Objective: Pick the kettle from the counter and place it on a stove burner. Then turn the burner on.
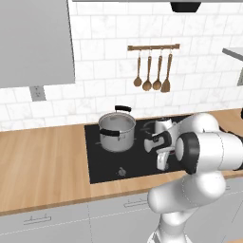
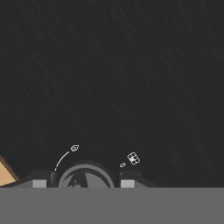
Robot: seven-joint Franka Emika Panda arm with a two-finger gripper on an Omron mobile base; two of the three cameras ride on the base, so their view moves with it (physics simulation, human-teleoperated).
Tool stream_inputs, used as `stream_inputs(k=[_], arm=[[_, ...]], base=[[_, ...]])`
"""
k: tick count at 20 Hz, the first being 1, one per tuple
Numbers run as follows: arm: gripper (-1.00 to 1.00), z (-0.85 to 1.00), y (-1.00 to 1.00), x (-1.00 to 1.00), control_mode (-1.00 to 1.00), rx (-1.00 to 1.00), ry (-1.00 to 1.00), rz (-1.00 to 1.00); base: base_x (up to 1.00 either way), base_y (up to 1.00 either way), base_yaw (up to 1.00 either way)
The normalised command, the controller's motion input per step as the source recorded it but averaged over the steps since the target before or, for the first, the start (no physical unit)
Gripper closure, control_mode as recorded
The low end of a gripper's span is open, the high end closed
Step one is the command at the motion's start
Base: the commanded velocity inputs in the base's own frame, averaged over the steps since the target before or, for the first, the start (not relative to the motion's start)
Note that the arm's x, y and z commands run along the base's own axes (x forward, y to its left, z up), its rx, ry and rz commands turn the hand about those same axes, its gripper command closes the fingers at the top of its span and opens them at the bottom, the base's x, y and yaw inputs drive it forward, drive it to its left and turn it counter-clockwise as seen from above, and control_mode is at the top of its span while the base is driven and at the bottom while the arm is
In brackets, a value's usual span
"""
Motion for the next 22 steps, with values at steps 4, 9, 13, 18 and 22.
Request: stream_inputs(k=[4,9,13,18,22], arm=[[1.00,-0.02,-0.02,-0.42,-1.00,0.00,-0.12,0.16],[-1.00,0.00,0.00,-0.51,-1.00,0.00,-0.15,0.11],[-1.00,0.16,-0.05,-0.25,-1.00,0.00,-0.16,0.07],[-1.00,0.50,-0.04,-0.01,-1.00,0.00,-0.15,0.03],[-1.00,0.69,0.00,0.00,-1.00,0.00,-0.16,0.01]], base=[[0.00,0.00,0.00],[0.00,0.00,0.00],[0.00,0.00,0.00],[0.00,0.00,0.00],[0.00,0.00,0.00]])
